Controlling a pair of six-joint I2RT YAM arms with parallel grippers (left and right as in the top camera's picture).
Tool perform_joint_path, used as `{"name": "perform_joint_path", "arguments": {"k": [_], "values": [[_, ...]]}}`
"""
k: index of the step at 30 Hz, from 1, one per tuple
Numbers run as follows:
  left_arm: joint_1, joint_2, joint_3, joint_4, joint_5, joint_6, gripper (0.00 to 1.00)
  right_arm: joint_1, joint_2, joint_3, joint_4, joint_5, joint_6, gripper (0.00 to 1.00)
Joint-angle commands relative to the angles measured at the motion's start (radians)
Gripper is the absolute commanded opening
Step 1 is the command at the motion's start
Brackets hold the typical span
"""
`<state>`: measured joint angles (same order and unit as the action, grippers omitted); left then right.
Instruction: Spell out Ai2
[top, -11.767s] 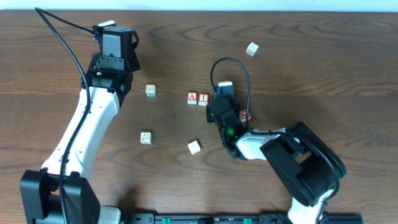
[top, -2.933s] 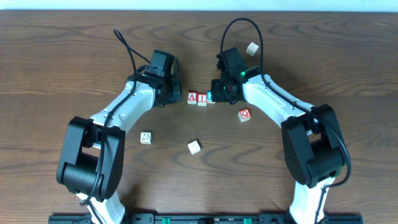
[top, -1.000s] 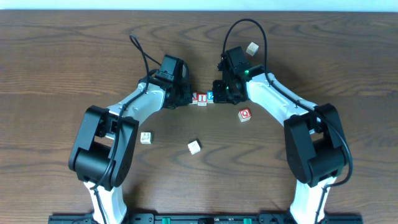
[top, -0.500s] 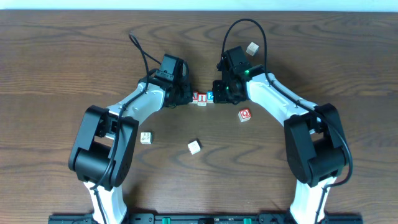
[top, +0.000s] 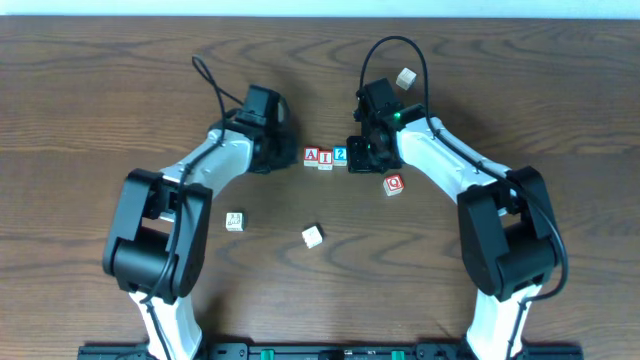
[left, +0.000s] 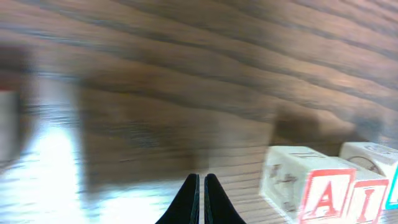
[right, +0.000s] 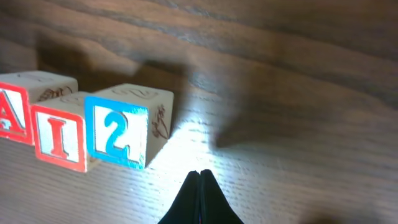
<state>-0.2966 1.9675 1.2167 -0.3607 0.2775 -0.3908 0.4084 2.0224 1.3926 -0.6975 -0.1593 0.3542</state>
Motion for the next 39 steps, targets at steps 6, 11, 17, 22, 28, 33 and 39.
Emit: {"name": "perform_joint_path", "arguments": {"k": [6, 11, 17, 22, 28, 33, 39], "values": [[0.03, -0.172, -0.006, -0.08, -0.159, 0.063, 0.06, 0.1, -0.1, 0.013, -0.017, 0.013, -0.019, 0.01], [0.074, -0.241, -0.006, -0.098, -0.203, 0.084, 0.06, 0.183, -0.099, 0.013, -0.007, 0.055, -0.007, 0.01], [0.232, -0.253, -0.006, -0.129, -0.15, 0.087, 0.06, 0.206, -0.093, 0.013, 0.006, 0.067, -0.003, 0.01], [0.303, -0.253, -0.006, -0.129, -0.093, 0.1, 0.06, 0.206, -0.05, 0.013, 0.019, 0.07, -0.003, 0.01], [0.309, -0.253, -0.006, -0.126, -0.093, 0.1, 0.06, 0.206, -0.019, 0.013, 0.044, 0.071, -0.002, 0.01], [0.309, -0.253, -0.006, -0.106, -0.093, 0.1, 0.06, 0.206, -0.005, 0.013, 0.043, 0.077, 0.001, 0.01], [0.309, -0.253, -0.006, -0.094, -0.093, 0.099, 0.06, 0.206, 0.03, 0.013, 0.043, 0.077, 0.001, 0.01]]}}
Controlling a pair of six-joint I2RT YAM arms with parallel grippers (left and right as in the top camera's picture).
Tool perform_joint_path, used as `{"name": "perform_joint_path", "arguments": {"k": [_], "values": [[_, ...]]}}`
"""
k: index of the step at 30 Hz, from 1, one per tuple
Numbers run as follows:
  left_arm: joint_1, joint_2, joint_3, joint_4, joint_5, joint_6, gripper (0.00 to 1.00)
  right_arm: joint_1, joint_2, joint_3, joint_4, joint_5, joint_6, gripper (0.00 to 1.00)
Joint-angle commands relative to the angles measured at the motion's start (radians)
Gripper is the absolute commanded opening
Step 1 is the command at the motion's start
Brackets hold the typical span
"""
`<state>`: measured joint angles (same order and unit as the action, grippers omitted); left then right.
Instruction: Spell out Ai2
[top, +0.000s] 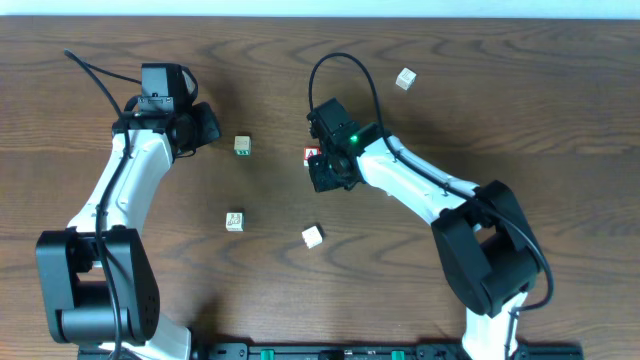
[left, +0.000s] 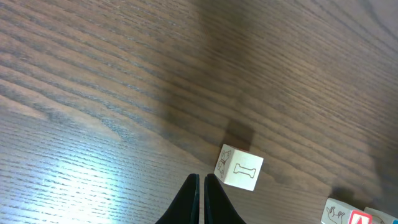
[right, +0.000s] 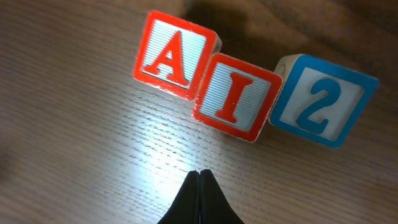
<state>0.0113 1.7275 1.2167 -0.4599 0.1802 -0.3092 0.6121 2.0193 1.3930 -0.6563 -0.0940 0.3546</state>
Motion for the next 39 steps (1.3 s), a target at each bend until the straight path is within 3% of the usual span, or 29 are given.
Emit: {"name": "perform_joint_path", "arguments": {"k": [1, 39], "values": [[0.002, -0.013, -0.006, 0.005, 0.004, 0.018, 0.06, 0.003, 0.036, 0.012, 0.008, 0.012, 0.0, 0.01], [0.002, -0.013, -0.006, 0.023, 0.004, 0.018, 0.06, 0.003, 0.042, 0.012, 0.089, 0.084, 0.008, 0.01]]}}
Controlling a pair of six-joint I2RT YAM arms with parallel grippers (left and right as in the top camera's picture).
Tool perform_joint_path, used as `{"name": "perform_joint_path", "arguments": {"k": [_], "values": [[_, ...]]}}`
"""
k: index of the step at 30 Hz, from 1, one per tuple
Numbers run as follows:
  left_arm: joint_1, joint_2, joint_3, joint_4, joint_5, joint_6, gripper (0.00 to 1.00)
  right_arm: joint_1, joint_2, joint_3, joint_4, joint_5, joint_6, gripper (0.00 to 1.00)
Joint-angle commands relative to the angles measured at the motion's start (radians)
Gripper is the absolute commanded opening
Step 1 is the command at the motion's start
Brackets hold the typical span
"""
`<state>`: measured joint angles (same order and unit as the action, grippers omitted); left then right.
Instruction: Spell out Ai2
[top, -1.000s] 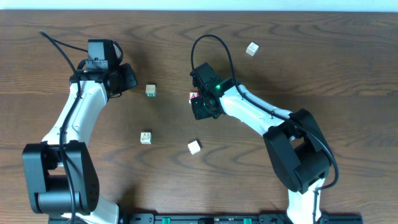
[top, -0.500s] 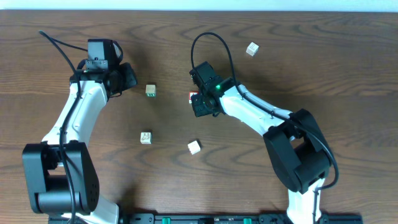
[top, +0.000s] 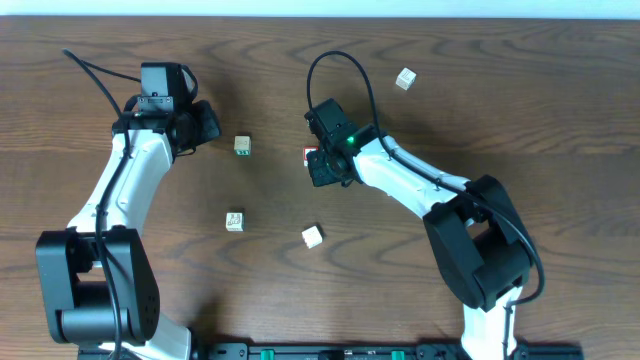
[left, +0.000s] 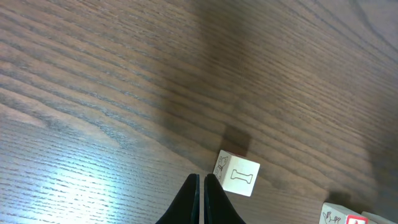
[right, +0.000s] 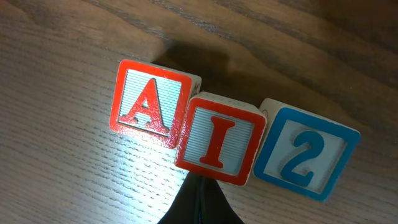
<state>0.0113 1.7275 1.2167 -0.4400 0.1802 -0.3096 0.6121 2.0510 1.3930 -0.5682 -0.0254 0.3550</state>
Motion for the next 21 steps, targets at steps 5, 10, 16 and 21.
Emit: {"name": "perform_joint_path", "arguments": {"k": [5, 10, 16, 21], "values": [[0.002, -0.013, -0.006, 0.003, 0.004, 0.018, 0.06, 0.003, 0.013, 0.012, 0.007, 0.022, 0.007, 0.01], [0.002, -0.013, -0.006, 0.003, 0.004, 0.018, 0.06, 0.004, 0.013, 0.012, 0.002, 0.014, 0.007, 0.01], [0.0, -0.013, -0.006, -0.008, 0.005, 0.036, 0.06, 0.004, -0.029, 0.017, -0.011, -0.065, 0.007, 0.01], [-0.031, -0.013, -0.006, -0.035, 0.004, 0.074, 0.06, 0.002, -0.2, 0.062, -0.005, 0.022, -0.017, 0.01]]}}
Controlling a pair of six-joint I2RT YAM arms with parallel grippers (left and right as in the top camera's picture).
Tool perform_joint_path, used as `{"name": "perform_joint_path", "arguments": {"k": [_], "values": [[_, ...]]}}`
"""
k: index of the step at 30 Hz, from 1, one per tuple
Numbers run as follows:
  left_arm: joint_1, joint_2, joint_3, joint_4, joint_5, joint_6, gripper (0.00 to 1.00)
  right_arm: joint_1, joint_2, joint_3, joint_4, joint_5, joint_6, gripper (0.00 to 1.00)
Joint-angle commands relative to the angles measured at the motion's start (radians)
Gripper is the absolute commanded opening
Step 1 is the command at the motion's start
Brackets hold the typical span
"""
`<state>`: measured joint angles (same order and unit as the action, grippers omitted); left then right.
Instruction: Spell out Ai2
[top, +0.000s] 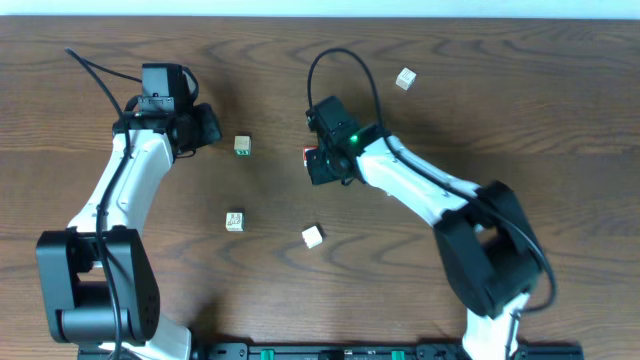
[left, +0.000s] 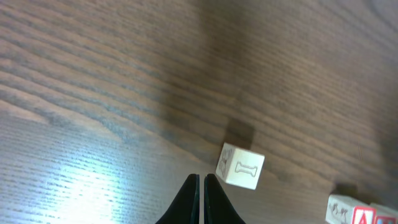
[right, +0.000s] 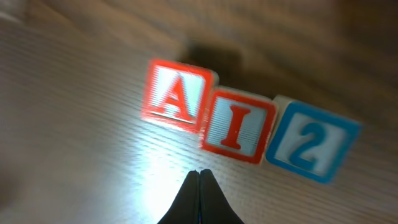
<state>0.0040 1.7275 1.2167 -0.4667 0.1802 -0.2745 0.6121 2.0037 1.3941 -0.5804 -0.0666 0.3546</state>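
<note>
Three lettered blocks stand side by side in a row: a red A (right: 177, 96), a red I (right: 236, 134) and a blue 2 (right: 311, 146). The right wrist view is blurred. My right gripper (right: 199, 172) hovers shut and empty just in front of the I. From overhead, that gripper (top: 322, 170) covers most of the row, and only a red edge (top: 309, 153) shows. My left gripper (left: 201, 177) is shut and empty. It sits far to the left (top: 205, 128), away from the row.
A pale block with a bone drawing (left: 240, 167) lies right of the left gripper, and overhead it shows a green mark (top: 242, 146). More loose blocks lie at the left front (top: 234, 221), the centre front (top: 313, 236) and the far back (top: 404, 78).
The right gripper has shifted slightly over the row, and its view is now blurred with the blocks a little smaller. The left arm has barely moved. Both grippers stay shut.
At first both shut grippers were low on the table, the left beside the A and the right beside the 2. Later the left arm was back at the far left and the right gripper hung above the row. The row still reads A I 2.
</note>
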Motion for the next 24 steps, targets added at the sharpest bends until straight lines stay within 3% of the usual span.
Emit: {"name": "perform_joint_path", "arguments": {"k": [1, 9, 11, 12, 13, 14, 15, 16, 24], "values": [[-0.028, -0.013, -0.006, -0.008, 0.004, 0.039, 0.06, 0.0, -0.176, 0.066, 0.006, 0.093, -0.019, 0.01], [-0.035, -0.132, -0.004, -0.056, 0.023, 0.055, 0.06, -0.047, -0.469, 0.079, -0.07, 0.251, -0.061, 0.02], [-0.037, -0.204, -0.004, -0.072, 0.023, 0.085, 0.06, -0.057, -0.541, 0.079, -0.123, 0.284, -0.062, 0.24], [-0.038, -0.24, -0.004, -0.082, 0.024, 0.095, 0.1, -0.06, -0.573, 0.079, -0.146, 0.292, -0.064, 0.45], [-0.037, -0.273, -0.004, -0.092, 0.024, 0.096, 0.29, -0.06, -0.602, 0.079, -0.166, 0.303, -0.064, 0.65], [-0.037, -0.299, -0.004, -0.1, 0.026, 0.095, 0.51, -0.06, -0.625, 0.079, -0.181, 0.307, -0.064, 0.98], [-0.037, -0.333, -0.004, -0.108, 0.032, 0.095, 0.7, -0.06, -0.651, 0.079, -0.194, 0.306, -0.064, 0.99], [-0.037, -0.358, -0.004, -0.114, 0.035, 0.094, 0.95, -0.06, -0.674, 0.079, -0.203, 0.306, -0.064, 0.99], [-0.037, -0.494, -0.004, -0.143, 0.079, 0.02, 0.95, -0.059, -0.752, 0.079, -0.279, 0.268, -0.064, 0.99]]}}
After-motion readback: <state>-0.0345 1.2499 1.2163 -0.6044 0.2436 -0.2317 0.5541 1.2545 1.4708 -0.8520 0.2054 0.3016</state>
